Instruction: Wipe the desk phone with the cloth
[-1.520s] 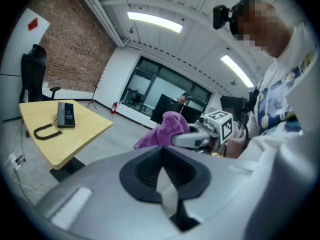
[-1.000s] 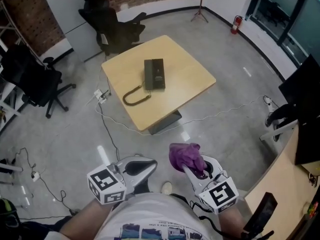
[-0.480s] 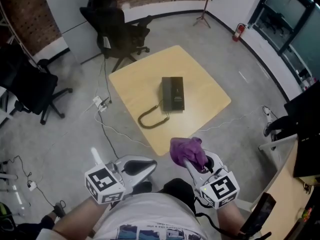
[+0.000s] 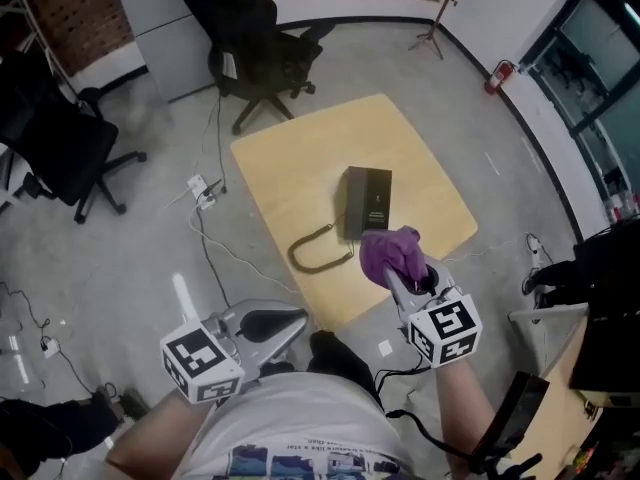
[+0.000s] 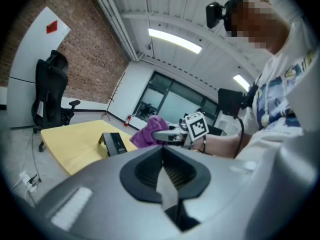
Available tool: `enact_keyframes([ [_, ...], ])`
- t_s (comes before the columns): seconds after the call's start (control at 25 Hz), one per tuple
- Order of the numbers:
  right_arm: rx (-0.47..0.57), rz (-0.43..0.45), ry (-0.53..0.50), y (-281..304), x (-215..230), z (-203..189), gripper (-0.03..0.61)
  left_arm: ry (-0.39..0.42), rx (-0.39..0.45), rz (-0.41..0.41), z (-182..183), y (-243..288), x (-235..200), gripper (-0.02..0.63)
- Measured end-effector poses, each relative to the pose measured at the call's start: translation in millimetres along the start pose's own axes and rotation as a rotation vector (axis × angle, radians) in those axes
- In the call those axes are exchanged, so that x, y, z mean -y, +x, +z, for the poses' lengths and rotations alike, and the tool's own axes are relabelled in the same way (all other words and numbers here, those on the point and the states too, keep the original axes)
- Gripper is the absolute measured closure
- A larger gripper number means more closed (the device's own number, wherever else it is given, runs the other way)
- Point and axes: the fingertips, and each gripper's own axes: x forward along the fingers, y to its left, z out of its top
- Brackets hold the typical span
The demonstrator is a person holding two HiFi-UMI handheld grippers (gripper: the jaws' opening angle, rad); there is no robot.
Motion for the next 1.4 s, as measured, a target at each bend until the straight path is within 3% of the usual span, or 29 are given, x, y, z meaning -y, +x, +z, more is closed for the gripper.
enact_keyframes([
  [0.36, -0.037, -0.046, -0.001, 90, 93, 2, 0.468, -0.042, 0.032, 0.115, 27, 14, -33, 0.606],
  [0.64, -0.096, -0.031, -0.021, 154, 129, -19, 0.468, -0.074, 0.026, 0.199, 31, 26, -48, 0.606],
  [1.04, -0.198, 0.027, -0.060, 198, 124, -59, 0.468, -0.127, 0.006, 0.270, 31, 33, -61, 0.606],
  [1.4, -0.243, 0.059, -0.071, 183, 91, -93, 0.468, -0.120, -0.025, 0.240, 33, 43, -58, 0.606],
])
